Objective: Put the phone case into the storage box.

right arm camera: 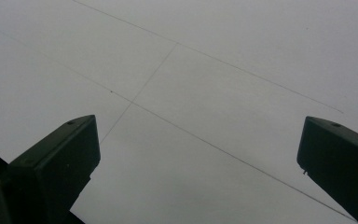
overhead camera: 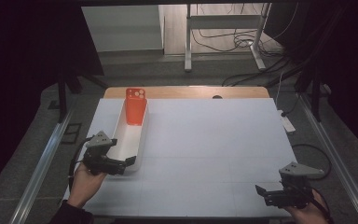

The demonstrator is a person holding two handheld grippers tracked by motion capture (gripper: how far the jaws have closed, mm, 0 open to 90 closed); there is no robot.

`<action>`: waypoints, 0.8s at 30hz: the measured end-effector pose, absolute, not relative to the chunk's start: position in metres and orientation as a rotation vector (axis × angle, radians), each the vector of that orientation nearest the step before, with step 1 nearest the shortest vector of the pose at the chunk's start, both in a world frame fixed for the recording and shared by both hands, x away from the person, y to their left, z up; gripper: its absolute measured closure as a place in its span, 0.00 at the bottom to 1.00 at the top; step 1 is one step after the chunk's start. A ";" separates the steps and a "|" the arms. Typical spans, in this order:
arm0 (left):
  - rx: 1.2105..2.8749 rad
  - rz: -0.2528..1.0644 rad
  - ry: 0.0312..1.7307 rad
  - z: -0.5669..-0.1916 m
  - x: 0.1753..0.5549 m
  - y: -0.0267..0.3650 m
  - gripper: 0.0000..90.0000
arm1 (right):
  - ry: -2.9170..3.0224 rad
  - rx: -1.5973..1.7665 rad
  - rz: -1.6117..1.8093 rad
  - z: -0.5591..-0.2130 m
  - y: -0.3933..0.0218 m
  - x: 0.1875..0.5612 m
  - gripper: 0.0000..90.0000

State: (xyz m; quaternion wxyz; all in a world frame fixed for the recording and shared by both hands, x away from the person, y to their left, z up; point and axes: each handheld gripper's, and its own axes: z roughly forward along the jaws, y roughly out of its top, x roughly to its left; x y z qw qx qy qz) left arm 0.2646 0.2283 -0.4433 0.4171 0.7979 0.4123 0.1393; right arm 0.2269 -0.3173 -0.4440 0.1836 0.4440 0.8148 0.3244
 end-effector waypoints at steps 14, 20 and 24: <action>1.983 0.353 1.054 -0.445 0.247 0.237 0.00 | 2.300 1.248 0.909 -0.444 -0.317 0.227 0.00; 1.970 0.354 1.071 -0.447 0.240 0.242 0.00 | 2.300 1.247 0.906 -0.444 -0.317 0.227 0.00; 1.959 0.356 1.084 -0.447 0.234 0.247 0.00 | 2.299 1.247 0.905 -0.444 -0.317 0.227 0.00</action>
